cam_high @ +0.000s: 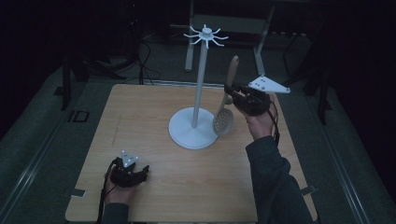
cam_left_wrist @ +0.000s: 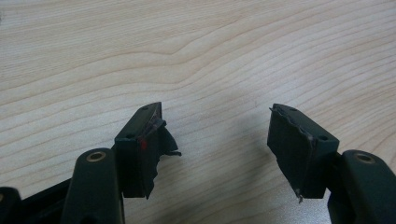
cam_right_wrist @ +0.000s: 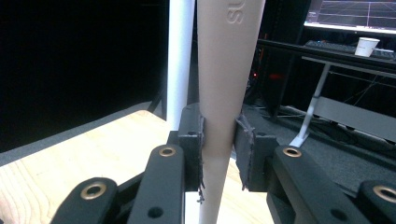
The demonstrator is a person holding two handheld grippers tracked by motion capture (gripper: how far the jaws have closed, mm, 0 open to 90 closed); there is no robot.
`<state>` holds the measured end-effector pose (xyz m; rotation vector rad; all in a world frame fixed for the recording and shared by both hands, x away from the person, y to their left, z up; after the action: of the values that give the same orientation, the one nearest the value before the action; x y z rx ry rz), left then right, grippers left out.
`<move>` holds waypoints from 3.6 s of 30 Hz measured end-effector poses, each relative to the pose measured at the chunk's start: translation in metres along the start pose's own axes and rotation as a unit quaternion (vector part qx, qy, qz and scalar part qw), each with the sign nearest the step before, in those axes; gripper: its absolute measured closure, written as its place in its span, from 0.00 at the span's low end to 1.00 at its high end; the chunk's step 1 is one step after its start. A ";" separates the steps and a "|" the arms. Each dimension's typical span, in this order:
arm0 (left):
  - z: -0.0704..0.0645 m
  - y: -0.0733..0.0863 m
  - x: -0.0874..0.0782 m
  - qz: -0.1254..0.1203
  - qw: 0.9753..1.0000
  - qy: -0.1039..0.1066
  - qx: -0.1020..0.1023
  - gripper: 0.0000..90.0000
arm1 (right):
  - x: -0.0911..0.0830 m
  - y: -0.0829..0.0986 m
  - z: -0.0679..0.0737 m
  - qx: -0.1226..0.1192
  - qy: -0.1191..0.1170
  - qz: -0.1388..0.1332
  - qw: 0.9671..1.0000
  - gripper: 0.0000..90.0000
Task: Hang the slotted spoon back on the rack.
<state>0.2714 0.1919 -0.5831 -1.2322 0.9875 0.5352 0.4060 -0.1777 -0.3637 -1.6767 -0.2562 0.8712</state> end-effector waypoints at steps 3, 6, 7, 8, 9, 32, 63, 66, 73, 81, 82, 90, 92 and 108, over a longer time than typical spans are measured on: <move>0.000 0.000 0.000 0.000 1.000 0.000 0.000 0.41 | 0.000 -0.002 0.000 0.001 0.000 -0.001 1.000 0.82; 0.000 0.000 0.000 0.000 1.000 0.000 0.000 0.41 | -0.001 -0.005 -0.001 0.001 0.001 -0.003 1.000 0.82; 0.000 0.000 0.000 -0.001 1.000 0.000 -0.001 0.41 | -0.001 -0.006 -0.001 0.001 0.001 -0.003 1.000 0.82; 0.000 0.000 0.000 -0.001 1.000 0.000 -0.001 0.41 | -0.001 -0.007 -0.001 0.002 0.001 -0.004 1.000 0.82; 0.000 0.000 0.000 -0.001 1.000 0.000 0.000 0.41 | -0.001 -0.008 -0.001 0.001 0.001 -0.004 1.000 0.82; 0.000 0.000 0.000 -0.001 1.000 0.000 0.000 0.41 | 0.005 -0.025 0.004 -0.001 -0.015 -0.002 1.000 0.82; 0.002 0.001 -0.002 -0.001 1.000 -0.002 -0.005 0.40 | 0.021 -0.043 0.011 0.002 -0.017 0.010 1.000 0.81; 0.003 0.002 -0.002 -0.002 1.000 -0.002 -0.007 0.40 | 0.023 -0.044 0.012 0.001 -0.017 0.013 1.000 0.81; 0.002 0.002 -0.001 -0.001 1.000 -0.001 -0.005 0.40 | 0.026 -0.045 0.013 0.007 -0.017 0.017 1.000 0.81; 0.002 0.001 -0.001 -0.001 1.000 0.000 -0.004 0.40 | 0.032 -0.047 0.014 0.009 -0.009 0.021 1.000 0.81; 0.001 0.001 -0.001 -0.001 1.000 0.001 -0.004 0.40 | 0.032 -0.047 0.014 0.010 -0.009 0.022 1.000 0.81; 0.001 0.001 -0.001 -0.001 1.000 0.001 -0.004 0.40 | 0.037 -0.049 0.016 0.009 -0.008 0.027 1.000 0.80; 0.001 0.001 -0.001 -0.002 1.000 0.001 -0.004 0.40 | 0.039 -0.048 0.017 0.006 -0.006 0.031 0.999 0.80; 0.001 0.001 -0.001 -0.002 1.000 0.001 -0.005 0.40 | 0.027 -0.048 0.016 -0.002 0.001 0.011 1.000 0.57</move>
<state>0.2707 0.1933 -0.5829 -1.2431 0.9845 0.5368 0.4275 -0.1354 -0.3320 -1.6862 -0.2377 0.8866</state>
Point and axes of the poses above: each handheld gripper's, and its own axes: x roughly forward along the jaws, y roughly out of its underside, z roughly to its left, the point moved 2 cm from there along x, roughly forward along the jaws, and after that the axes turned 13 degrees about z, right-handed, at the moved point
